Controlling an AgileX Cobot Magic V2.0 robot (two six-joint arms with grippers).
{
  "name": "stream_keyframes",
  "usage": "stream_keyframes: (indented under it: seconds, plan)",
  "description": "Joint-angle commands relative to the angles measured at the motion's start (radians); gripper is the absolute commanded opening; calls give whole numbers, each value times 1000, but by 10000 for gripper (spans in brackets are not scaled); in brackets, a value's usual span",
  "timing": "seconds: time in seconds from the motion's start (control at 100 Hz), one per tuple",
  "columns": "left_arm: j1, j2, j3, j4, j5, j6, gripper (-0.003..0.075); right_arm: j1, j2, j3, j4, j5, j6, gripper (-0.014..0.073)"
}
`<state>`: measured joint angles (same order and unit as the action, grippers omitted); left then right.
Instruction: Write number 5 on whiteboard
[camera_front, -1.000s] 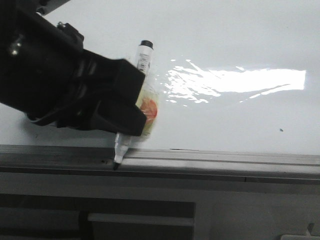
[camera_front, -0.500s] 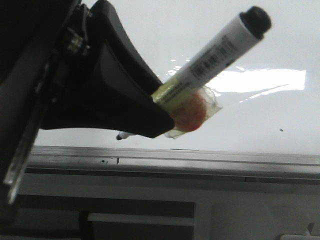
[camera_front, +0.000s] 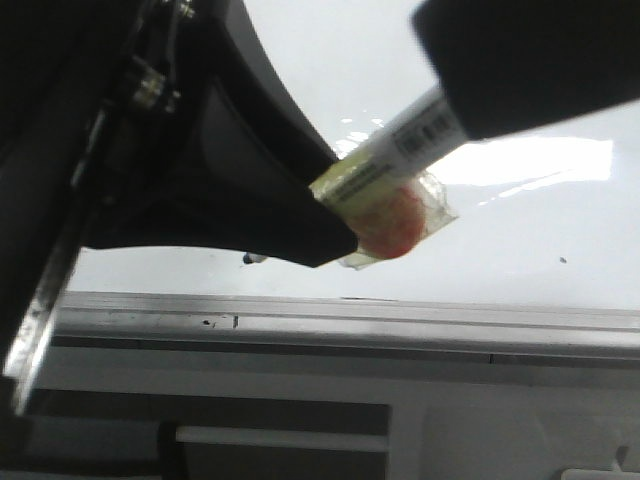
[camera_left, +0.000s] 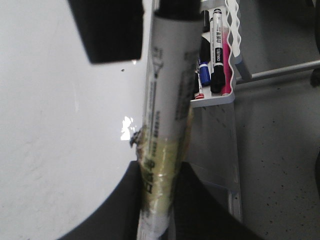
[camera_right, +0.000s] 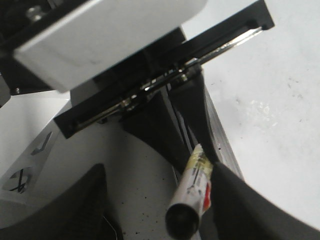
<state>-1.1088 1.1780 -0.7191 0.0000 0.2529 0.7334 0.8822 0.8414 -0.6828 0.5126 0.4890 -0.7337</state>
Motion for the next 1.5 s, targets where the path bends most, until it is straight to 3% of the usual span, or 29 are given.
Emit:
stream_keyframes:
  seconds: [0.0,0.1,0.19,0.31,0.41,0.58,0.66,0.77,0.81,0.84,0.89,0.99,1.12,1.28,1.49]
  plan:
    - [-8,-26,-34,-11,-86,-4,-20,1,33,-36,24,-101,-13,406]
    - [-8,-26,-34,-11,-90,-4,-20,1,74,-36,24,-112,-9,402]
    - [-8,-26,-34,-11,-90,-4,-20,1,105,-36,24,-110,-9,332]
    - [-8,-26,-34,-11,-90,-4,-20,1,119,-36,25,-109,-9,142]
    - [-8,-26,-34,-13,-90,-4,-20,1,117,-36,25,-117,-9,-74]
    - [-8,-28,-34,-47,-105,-18,8,1,117,-36,25,-111,-9,-63]
    - [-8,-35,-34,-90,-116,-18,130,1,117,-36,25,-111,-9,-63]
    - [-8,-54,-34,-155,-116,-20,446,1,117,-36,23,-107,-9,-63]
    - [-8,-65,-34,-164,-114,-20,523,1,115,-36,20,-105,-9,-63]
    - [-8,-80,-34,-174,-110,-25,575,1,105,-36,15,-105,-9,-63]
    - [-8,-101,-34,-180,-102,-47,597,1,92,-36,0,-105,-9,-63]
    - [9,-173,-34,-188,-68,-122,558,1,67,-36,-29,-109,-9,-63]
    - [70,-307,-21,-188,-3,-220,435,-23,43,-40,-31,-134,-9,-62]
    - [180,-502,51,-188,-6,-386,314,-142,36,-71,-31,-136,-2,-61]
    - [304,-702,167,-207,-3,-464,50,-284,45,-144,-132,-92,-2,-50]
